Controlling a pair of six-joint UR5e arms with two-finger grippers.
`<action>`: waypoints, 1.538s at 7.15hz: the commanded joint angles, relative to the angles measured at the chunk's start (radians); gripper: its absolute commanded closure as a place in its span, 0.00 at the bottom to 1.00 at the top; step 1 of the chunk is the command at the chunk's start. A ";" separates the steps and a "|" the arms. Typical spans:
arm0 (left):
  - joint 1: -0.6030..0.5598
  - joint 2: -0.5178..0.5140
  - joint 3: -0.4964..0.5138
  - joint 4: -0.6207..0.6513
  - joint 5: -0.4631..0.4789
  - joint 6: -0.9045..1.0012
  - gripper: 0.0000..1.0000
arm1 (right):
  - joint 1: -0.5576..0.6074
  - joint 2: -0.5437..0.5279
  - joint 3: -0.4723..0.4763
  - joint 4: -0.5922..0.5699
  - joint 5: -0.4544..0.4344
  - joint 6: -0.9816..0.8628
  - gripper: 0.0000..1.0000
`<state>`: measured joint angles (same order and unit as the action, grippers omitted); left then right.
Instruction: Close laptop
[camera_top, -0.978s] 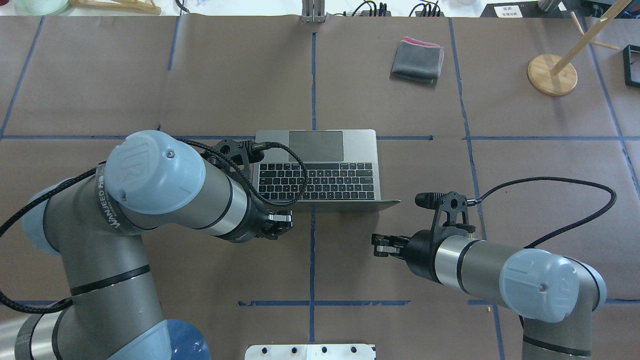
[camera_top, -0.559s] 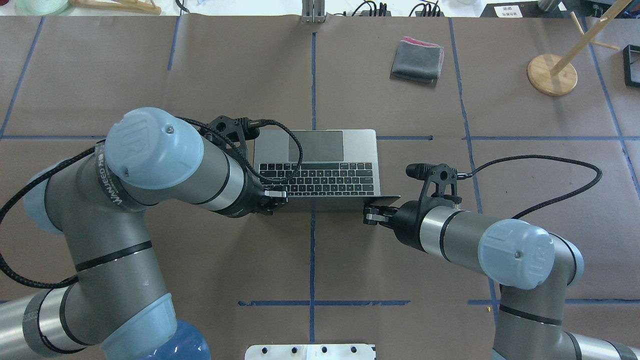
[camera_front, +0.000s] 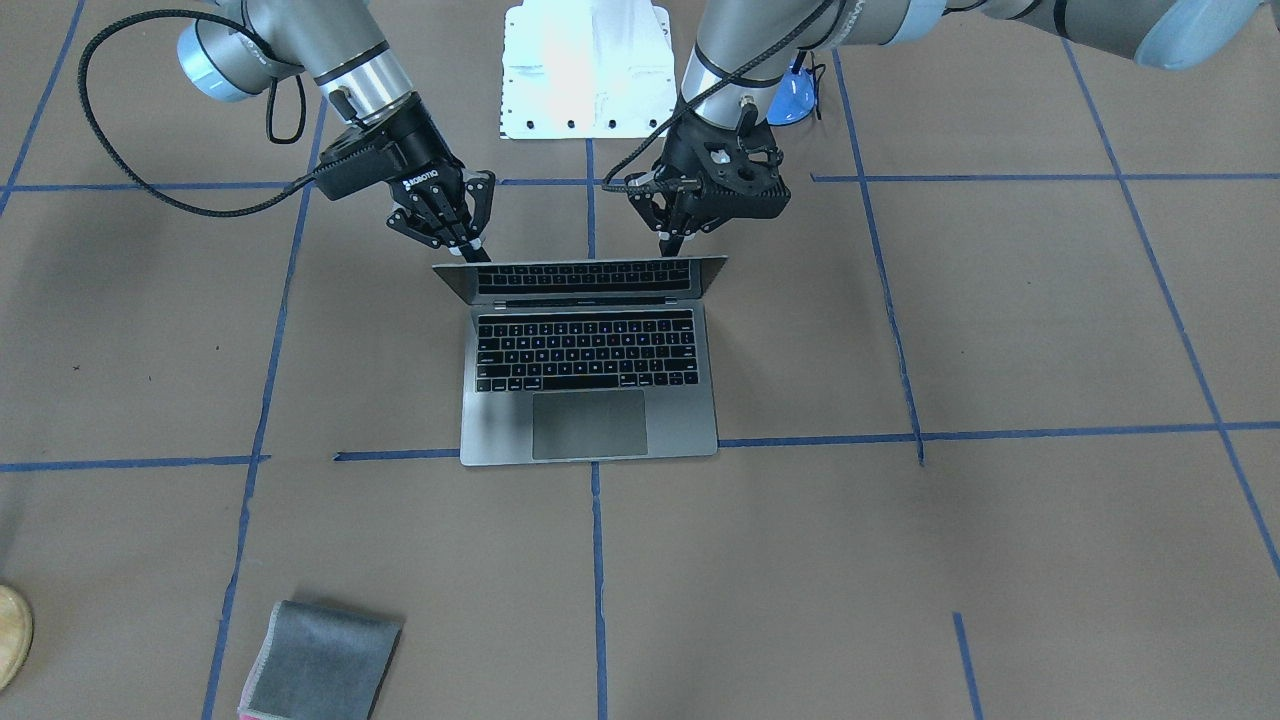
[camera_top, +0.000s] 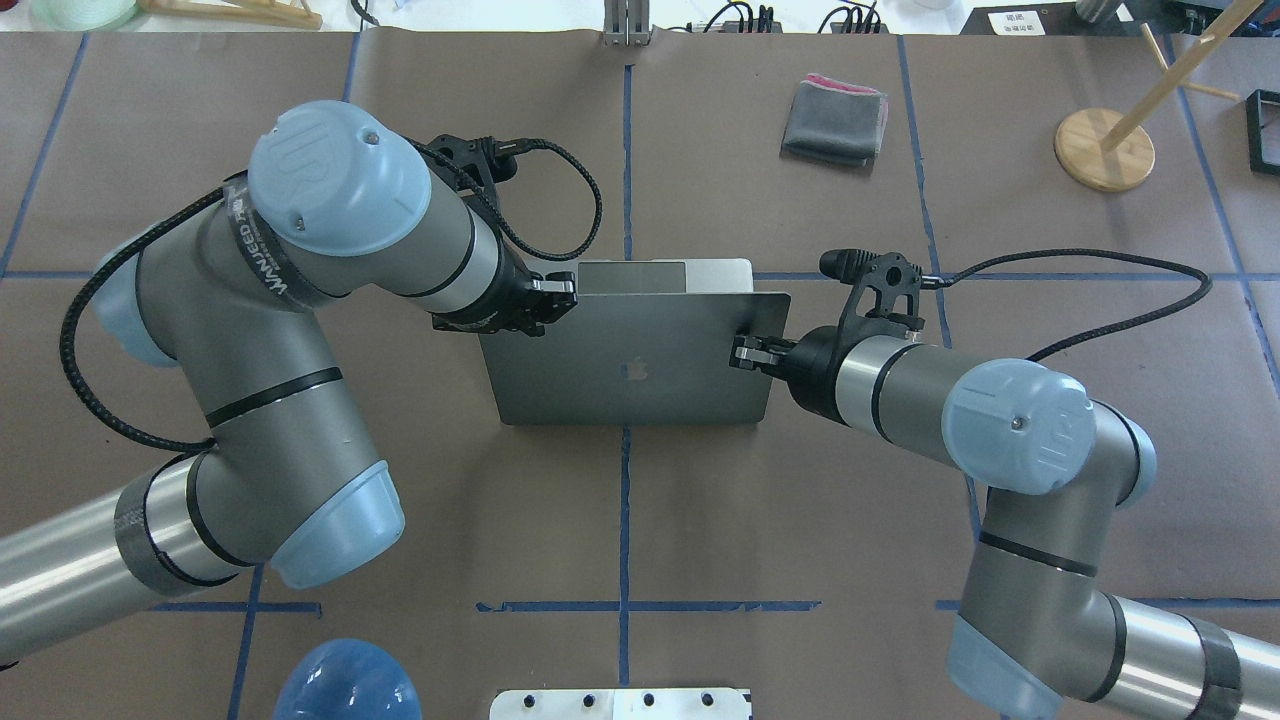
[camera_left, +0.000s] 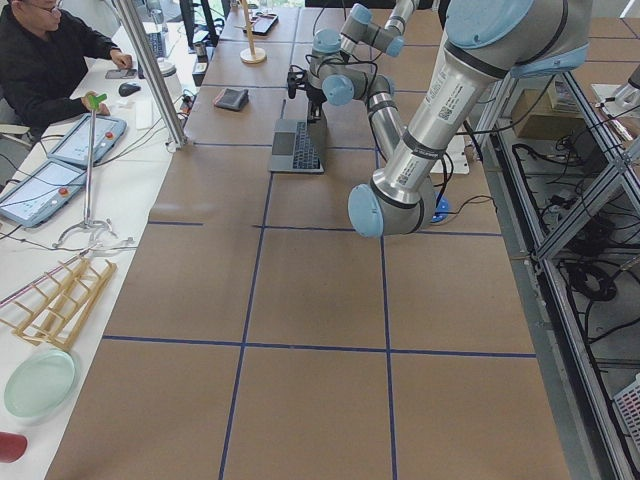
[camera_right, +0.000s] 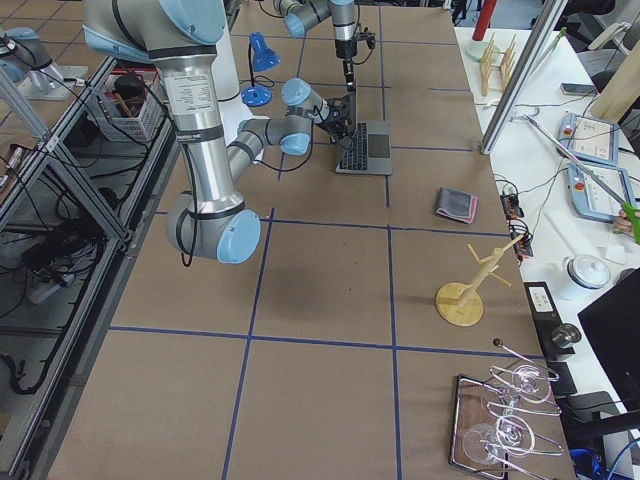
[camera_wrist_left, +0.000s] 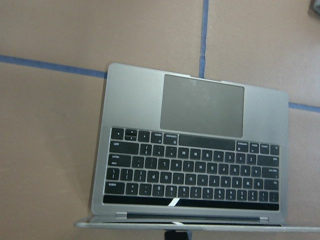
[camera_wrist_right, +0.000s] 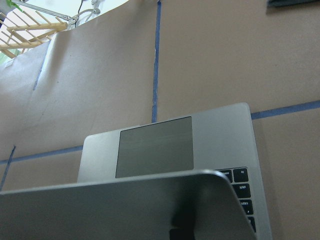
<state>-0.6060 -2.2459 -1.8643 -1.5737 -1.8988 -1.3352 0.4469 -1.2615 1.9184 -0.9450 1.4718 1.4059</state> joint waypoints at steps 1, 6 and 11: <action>-0.014 -0.012 0.066 -0.052 0.000 0.004 1.00 | 0.047 0.104 -0.137 -0.006 0.008 -0.001 1.00; -0.043 -0.072 0.323 -0.226 0.000 0.027 1.00 | 0.121 0.129 -0.196 -0.005 0.091 -0.008 1.00; -0.050 -0.121 0.476 -0.310 0.000 0.039 1.00 | 0.154 0.217 -0.350 -0.005 0.130 -0.024 1.00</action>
<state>-0.6555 -2.3476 -1.4378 -1.8542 -1.8991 -1.2966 0.5884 -1.0552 1.6015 -0.9506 1.5857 1.3878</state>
